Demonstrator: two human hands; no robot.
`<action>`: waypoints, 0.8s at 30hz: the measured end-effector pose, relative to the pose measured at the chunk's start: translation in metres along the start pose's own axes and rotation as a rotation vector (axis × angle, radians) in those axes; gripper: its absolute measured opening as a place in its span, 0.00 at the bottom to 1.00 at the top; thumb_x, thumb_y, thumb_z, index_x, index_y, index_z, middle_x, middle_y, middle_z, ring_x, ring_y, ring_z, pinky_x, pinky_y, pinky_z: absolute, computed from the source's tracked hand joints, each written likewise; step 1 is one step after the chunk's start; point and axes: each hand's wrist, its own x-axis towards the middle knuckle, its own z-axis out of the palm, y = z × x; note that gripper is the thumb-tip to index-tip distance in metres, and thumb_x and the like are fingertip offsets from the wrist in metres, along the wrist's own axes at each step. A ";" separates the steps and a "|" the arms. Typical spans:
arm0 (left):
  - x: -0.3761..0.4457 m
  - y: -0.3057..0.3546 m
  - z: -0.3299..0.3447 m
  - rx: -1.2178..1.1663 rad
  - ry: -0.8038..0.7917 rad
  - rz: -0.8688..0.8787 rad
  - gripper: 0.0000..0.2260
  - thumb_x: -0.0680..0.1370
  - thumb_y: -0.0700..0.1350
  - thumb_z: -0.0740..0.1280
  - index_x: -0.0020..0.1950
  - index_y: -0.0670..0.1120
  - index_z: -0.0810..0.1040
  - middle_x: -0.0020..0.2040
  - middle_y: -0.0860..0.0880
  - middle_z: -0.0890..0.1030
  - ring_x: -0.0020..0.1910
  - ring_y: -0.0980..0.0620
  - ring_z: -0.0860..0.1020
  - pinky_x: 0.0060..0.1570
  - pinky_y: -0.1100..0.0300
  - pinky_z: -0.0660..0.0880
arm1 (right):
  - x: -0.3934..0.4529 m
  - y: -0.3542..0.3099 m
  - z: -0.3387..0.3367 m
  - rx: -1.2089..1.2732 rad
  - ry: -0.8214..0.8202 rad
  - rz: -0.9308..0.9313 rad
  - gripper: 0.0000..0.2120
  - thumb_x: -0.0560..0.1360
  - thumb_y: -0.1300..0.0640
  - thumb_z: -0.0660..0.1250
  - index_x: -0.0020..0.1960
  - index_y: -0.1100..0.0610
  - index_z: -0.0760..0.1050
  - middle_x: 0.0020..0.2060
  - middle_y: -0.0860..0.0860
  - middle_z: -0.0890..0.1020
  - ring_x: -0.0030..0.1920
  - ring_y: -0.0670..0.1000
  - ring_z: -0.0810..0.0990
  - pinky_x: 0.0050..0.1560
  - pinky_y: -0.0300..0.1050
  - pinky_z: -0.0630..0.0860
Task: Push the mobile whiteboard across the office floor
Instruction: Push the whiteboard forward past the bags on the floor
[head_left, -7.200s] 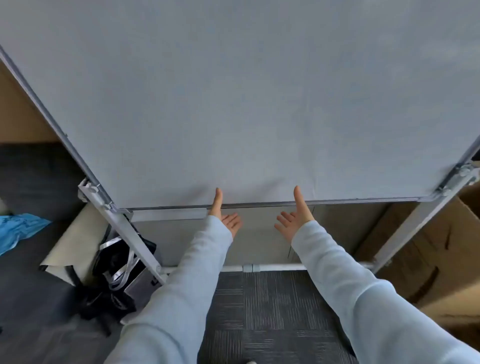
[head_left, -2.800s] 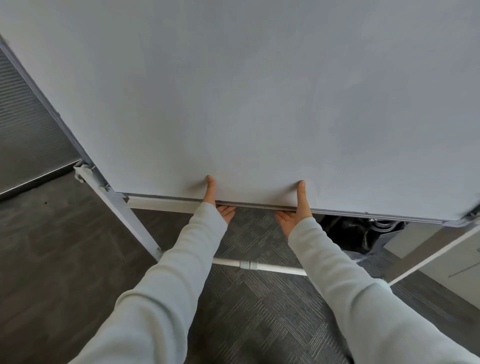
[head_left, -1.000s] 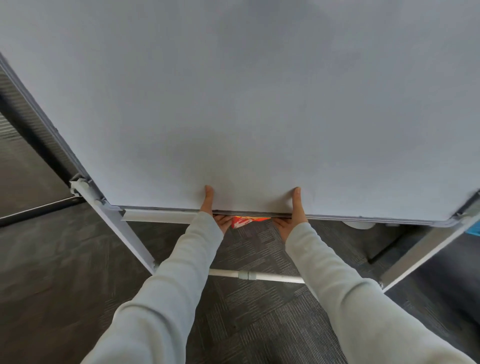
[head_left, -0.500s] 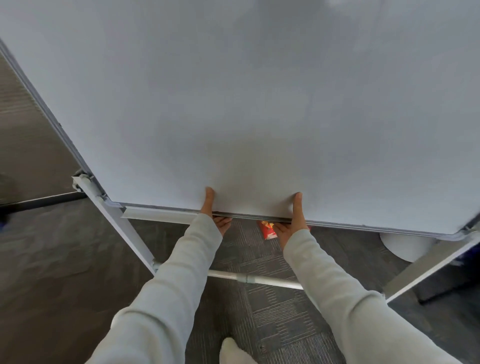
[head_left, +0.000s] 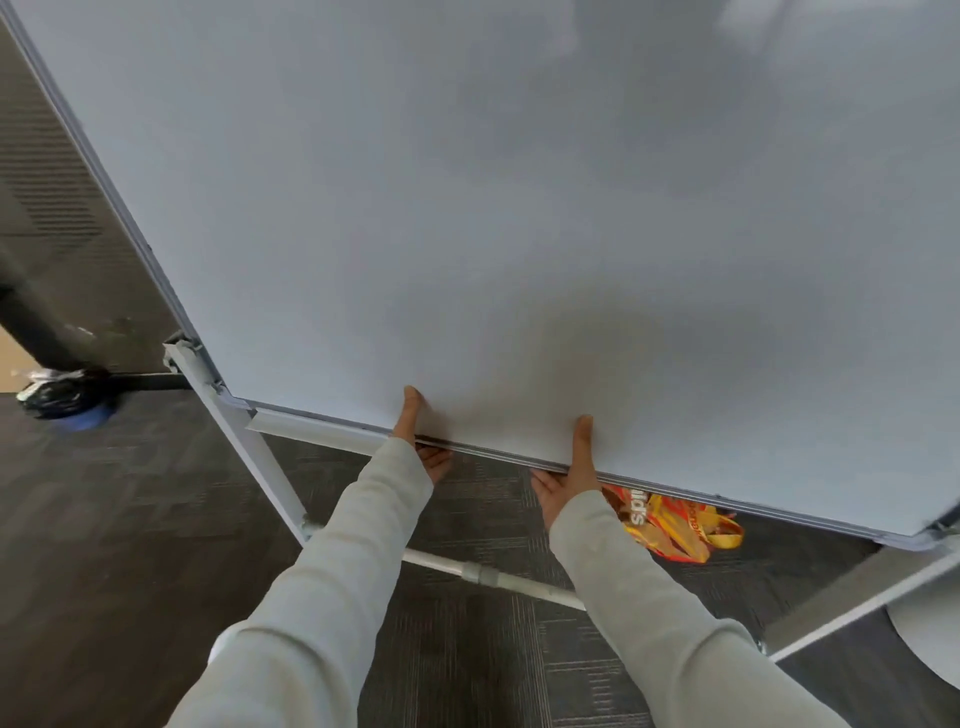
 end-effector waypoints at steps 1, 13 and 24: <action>0.006 0.007 -0.003 -0.009 0.004 0.001 0.56 0.53 0.68 0.75 0.72 0.42 0.60 0.65 0.38 0.72 0.62 0.38 0.73 0.64 0.44 0.69 | 0.003 0.003 0.008 -0.004 -0.007 0.012 0.55 0.59 0.27 0.69 0.77 0.47 0.51 0.74 0.57 0.65 0.72 0.57 0.66 0.73 0.55 0.56; 0.063 0.100 -0.044 -0.031 0.018 0.041 0.52 0.61 0.68 0.72 0.74 0.42 0.55 0.70 0.36 0.67 0.66 0.37 0.69 0.67 0.45 0.67 | 0.052 0.045 0.113 -0.012 -0.056 -0.010 0.72 0.39 0.27 0.73 0.77 0.51 0.53 0.74 0.57 0.64 0.71 0.58 0.67 0.74 0.55 0.59; 0.107 0.199 -0.107 0.001 0.035 0.019 0.53 0.60 0.69 0.71 0.73 0.40 0.57 0.69 0.37 0.68 0.66 0.38 0.70 0.66 0.46 0.67 | 0.083 0.109 0.217 -0.021 -0.032 -0.039 0.59 0.52 0.32 0.73 0.76 0.55 0.57 0.73 0.58 0.66 0.69 0.60 0.70 0.71 0.52 0.64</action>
